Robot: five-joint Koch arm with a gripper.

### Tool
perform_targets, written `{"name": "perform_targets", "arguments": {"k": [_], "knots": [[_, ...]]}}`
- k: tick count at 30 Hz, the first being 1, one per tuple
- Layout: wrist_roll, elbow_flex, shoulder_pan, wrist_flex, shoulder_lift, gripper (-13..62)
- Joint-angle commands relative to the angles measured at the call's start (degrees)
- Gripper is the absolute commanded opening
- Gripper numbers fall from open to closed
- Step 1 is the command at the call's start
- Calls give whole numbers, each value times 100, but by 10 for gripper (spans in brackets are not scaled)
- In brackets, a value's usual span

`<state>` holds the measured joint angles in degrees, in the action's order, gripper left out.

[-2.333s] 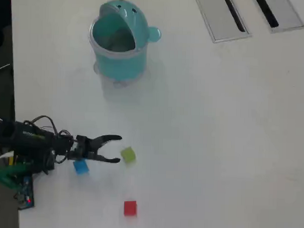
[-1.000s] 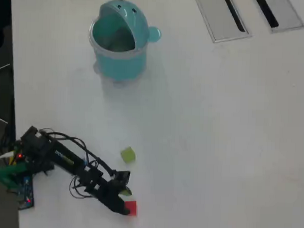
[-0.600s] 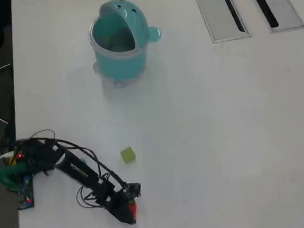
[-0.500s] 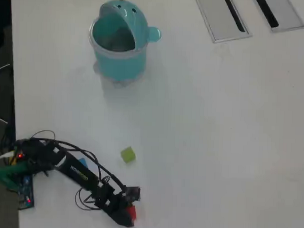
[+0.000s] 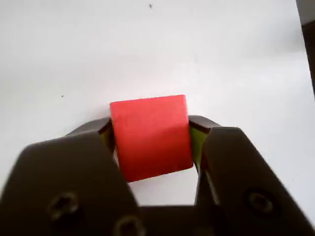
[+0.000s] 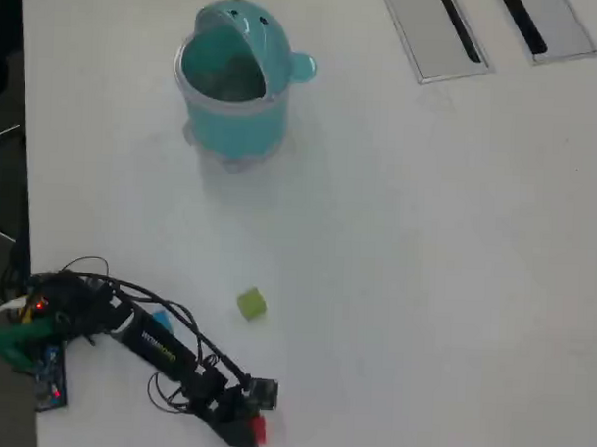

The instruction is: Grasp RGB lego blocks and put them in the bin one by one.

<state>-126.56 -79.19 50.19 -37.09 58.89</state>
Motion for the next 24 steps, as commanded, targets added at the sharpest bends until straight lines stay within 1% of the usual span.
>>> {"name": "perform_targets", "arguments": {"k": [1, 2, 5, 6, 7, 8, 10, 12, 24], "knots": [[220, 527, 35, -62, 70, 170], [272, 571, 26, -70, 70, 147], [703, 694, -149, -70, 62, 145], [817, 721, -229, -70, 123, 124], [984, 773, -308, -70, 167, 123], [1195, 853, -448, -70, 281, 123], [2048, 940, -879, -70, 721, 123], [2312, 940, -1125, 114, 949, 123], [3190, 844, -1942, 536, 1881, 123]]}}
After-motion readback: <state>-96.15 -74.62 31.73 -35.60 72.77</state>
